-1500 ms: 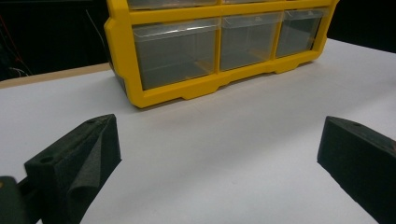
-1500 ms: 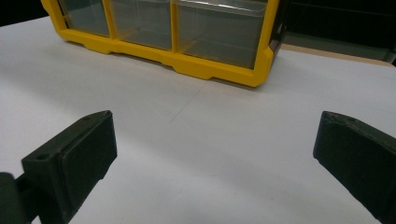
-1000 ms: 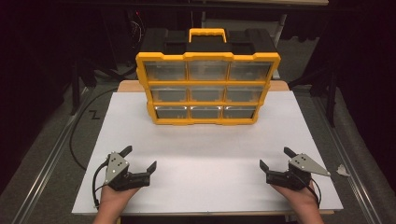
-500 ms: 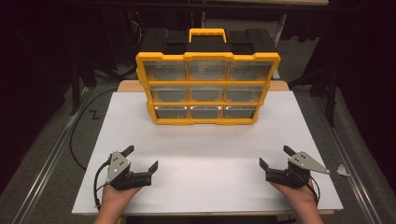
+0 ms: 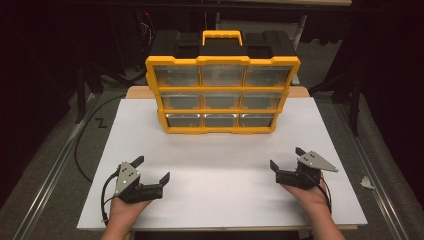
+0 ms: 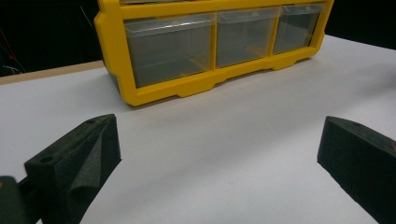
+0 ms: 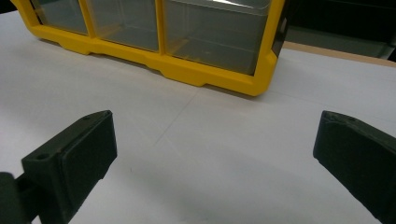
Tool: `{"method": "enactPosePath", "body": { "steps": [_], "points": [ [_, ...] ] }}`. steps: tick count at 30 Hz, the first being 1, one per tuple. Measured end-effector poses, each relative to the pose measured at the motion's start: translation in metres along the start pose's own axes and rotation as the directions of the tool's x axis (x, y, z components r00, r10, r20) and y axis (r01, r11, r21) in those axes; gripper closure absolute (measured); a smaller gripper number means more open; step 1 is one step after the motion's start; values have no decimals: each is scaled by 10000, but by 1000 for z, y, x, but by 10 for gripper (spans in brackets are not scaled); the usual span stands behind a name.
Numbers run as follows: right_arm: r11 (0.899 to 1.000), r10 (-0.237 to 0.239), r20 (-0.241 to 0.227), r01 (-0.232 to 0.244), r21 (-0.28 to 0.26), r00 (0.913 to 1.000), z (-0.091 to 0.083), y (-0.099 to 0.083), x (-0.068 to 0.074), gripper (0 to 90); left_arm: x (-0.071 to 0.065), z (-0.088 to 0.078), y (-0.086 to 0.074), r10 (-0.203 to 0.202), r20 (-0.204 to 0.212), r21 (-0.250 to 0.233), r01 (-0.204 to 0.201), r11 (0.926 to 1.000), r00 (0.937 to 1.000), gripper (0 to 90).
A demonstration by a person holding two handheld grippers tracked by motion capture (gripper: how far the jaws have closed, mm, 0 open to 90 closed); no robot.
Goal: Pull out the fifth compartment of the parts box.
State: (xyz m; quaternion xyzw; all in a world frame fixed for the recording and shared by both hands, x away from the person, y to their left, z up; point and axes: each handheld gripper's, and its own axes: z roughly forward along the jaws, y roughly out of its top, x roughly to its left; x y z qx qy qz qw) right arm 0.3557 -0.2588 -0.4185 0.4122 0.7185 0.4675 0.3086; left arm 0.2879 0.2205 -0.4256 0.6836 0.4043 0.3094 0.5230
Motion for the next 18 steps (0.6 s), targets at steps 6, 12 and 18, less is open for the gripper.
{"method": "enactPosePath", "body": {
  "steps": [6, 12, 18],
  "points": [
    [10000, -63, 175, 63, 12, 9998, 15, 5, 0, 7, 0, 1, -1, 17, -47, 110, -17, 9999, 10000, 2],
    [9992, -392, 284, 394, -65, 9988, 31, 9, -1, 8, 1, 1, -1, -30, -183, 23, 30, 10000, 9998, 2],
    [9991, -409, 706, 397, 177, 9967, 47, 14, -9, 8, 1, 1, -1, -75, -123, 48, 75, 10000, 9999, 2]
  ]
}}
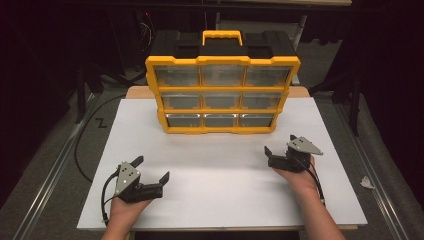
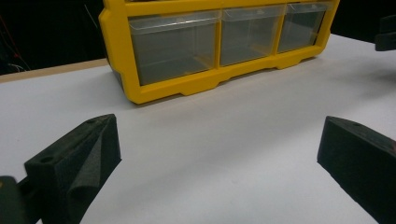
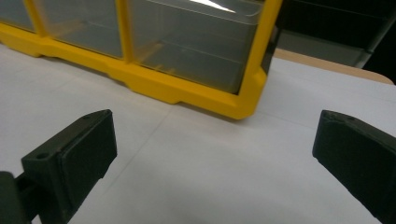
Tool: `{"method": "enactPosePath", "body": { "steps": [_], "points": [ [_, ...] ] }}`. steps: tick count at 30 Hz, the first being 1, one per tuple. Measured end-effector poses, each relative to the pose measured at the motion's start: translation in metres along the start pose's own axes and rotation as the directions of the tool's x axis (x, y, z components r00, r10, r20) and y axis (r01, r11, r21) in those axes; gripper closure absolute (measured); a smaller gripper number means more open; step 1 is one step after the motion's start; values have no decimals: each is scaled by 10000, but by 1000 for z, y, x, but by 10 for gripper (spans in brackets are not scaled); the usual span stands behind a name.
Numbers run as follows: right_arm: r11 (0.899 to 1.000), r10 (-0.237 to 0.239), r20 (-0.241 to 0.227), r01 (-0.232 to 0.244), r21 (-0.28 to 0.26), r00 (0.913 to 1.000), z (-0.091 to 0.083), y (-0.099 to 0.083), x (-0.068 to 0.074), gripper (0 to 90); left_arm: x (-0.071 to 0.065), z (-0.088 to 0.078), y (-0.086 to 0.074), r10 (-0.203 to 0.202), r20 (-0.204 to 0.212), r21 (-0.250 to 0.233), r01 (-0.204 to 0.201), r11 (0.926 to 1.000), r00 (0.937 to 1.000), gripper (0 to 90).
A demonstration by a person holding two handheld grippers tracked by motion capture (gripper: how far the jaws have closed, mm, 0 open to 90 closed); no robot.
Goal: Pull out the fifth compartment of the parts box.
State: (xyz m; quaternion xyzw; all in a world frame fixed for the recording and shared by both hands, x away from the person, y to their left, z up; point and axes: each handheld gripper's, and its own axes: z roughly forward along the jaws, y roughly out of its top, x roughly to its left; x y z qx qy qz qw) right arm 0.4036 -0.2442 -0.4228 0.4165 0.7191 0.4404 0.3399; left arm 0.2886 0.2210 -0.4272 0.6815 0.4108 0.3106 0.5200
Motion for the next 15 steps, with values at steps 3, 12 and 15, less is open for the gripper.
{"method": "enactPosePath", "body": {
  "steps": [3, 12, 15],
  "points": [
    [9998, -45, 170, 43, 169, 9998, 5, 2, -4, 8, 0, 0, -1, 9, -30, -41, -9, 10000, 10000, 2],
    [9986, -495, 290, 489, 217, 9984, 3, 3, -5, 8, 0, -1, -1, 25, -45, -77, -25, 10000, 10000, 2],
    [9958, -866, 367, 854, 339, 9956, 2, 2, -4, 8, -1, -2, 0, 80, 18, -137, -79, 9999, 10000, 2]
  ]
}}
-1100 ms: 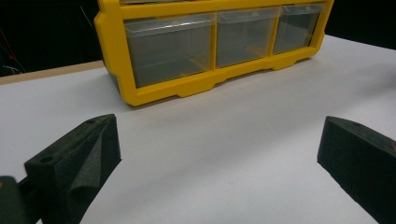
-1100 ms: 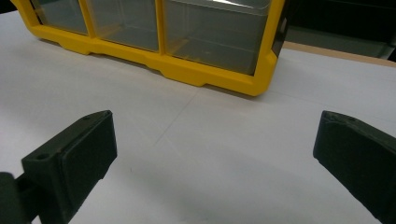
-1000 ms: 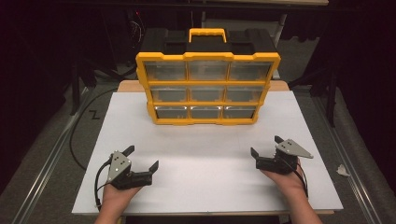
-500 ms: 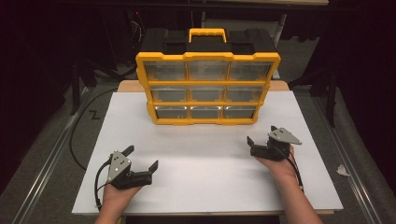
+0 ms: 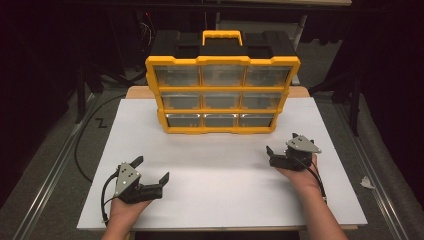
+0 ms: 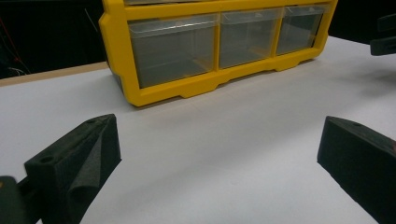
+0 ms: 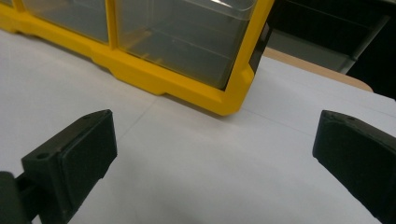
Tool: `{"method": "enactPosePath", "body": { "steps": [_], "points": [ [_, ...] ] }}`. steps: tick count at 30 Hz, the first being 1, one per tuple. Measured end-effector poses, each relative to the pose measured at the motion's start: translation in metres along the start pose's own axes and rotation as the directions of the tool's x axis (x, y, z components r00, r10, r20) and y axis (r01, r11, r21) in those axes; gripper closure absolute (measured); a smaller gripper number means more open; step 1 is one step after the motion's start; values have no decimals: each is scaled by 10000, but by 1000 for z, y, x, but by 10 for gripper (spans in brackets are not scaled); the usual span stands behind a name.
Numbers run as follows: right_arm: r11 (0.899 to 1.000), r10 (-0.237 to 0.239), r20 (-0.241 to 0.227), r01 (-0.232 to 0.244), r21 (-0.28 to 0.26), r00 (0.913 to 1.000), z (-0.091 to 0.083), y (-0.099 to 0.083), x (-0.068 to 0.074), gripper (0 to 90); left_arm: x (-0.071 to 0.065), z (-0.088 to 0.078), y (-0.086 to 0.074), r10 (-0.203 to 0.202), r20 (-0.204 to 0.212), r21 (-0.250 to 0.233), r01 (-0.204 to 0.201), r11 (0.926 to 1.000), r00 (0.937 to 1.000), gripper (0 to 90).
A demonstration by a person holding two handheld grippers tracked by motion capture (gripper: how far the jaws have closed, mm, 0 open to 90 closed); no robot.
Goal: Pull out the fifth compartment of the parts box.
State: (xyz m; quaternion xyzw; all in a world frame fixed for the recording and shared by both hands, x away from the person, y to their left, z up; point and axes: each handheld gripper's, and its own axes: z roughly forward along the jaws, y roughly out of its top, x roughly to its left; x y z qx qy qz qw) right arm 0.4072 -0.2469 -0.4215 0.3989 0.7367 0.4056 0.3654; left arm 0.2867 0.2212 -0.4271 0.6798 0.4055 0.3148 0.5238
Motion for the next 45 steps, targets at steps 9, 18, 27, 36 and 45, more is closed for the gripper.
{"method": "enactPosePath", "body": {
  "steps": [9, 18, 27, 36, 45],
  "points": [
    [9901, -1386, 396, 1375, 284, 9896, -10, -5, 1, 8, 0, -2, 0, 8, -24, -85, -8, 10000, 10000, 2],
    [9672, -2469, 516, 2428, 740, 9677, -18, -13, -1, 8, 1, -3, 1, -3, -18, -71, 3, 10000, 10000, 2],
    [9357, -3460, 720, 3384, 997, 9355, -19, -12, 7, 8, 1, -2, 1, 31, -16, -26, -31, 10000, 10000, 2],
    [8718, -4867, 927, 4763, 1140, 8686, -23, -8, 20, 10, 2, -3, 1, 54, -48, -50, -54, 10000, 10000, 2],
    [7892, -6127, 988, 6003, 1299, 7841, -27, -8, 29, 8, 1, -1, 1, 113, 25, -70, -113, 9999, 9999, 2]
  ]
}}
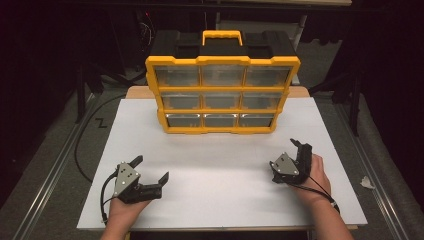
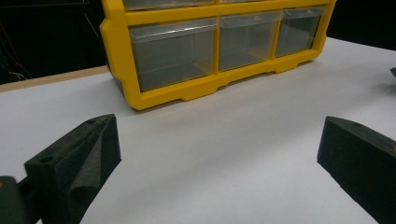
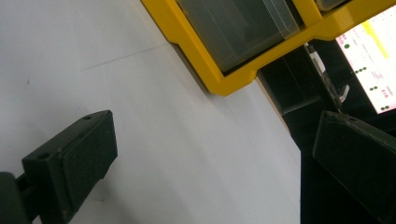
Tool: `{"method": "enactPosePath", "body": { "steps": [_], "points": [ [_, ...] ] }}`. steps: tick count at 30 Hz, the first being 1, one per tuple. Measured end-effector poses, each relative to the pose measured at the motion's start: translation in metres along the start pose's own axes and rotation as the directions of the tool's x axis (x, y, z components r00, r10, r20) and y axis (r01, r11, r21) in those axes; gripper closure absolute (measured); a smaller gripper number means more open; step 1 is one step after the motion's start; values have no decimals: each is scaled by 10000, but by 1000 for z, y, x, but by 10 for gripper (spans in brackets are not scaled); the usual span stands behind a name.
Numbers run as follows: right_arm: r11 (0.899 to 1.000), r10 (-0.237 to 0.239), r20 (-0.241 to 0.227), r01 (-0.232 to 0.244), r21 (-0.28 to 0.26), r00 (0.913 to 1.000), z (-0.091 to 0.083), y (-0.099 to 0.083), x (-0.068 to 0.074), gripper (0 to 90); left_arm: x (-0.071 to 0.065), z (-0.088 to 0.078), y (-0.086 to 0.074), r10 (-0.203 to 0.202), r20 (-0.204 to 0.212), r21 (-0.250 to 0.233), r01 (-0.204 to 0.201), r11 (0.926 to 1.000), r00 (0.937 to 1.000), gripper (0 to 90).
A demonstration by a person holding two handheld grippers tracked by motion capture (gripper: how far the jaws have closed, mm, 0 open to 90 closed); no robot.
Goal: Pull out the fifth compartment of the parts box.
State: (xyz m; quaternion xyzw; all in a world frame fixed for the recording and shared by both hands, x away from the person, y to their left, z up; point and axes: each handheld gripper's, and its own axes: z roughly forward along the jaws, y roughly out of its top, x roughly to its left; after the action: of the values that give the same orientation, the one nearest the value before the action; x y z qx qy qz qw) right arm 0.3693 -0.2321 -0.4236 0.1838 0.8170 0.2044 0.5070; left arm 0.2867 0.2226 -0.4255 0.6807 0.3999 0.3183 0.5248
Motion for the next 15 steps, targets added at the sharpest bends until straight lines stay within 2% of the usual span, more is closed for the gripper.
{"method": "enactPosePath", "body": {
  "steps": [2, 3, 4, 6, 15],
  "points": [
    [10000, -37, 68, 37, 24, 10000, 0, 0, 1, 8, 0, 0, 0, 3, 10, -6, -3, 10000, 10000, 2],
    [9993, -382, 186, 382, 19, 9991, -1, 2, 2, 8, 0, 0, 0, -10, 14, -22, 10, 10000, 10000, 2],
    [9988, -480, 268, 478, 52, 9985, -1, 2, 3, 8, 0, -1, 0, -23, 11, -41, 23, 10000, 10000, 2],
    [9951, -980, 310, 976, 147, 9947, -1, 4, 4, 8, 0, -1, 0, -32, 8, -74, 32, 10000, 10000, 2],
    [9807, -1939, 632, 1918, 379, 9790, -4, 9, 12, 9, 0, -1, 0, -41, 10, -68, 41, 10000, 10000, 2]
  ]
}}
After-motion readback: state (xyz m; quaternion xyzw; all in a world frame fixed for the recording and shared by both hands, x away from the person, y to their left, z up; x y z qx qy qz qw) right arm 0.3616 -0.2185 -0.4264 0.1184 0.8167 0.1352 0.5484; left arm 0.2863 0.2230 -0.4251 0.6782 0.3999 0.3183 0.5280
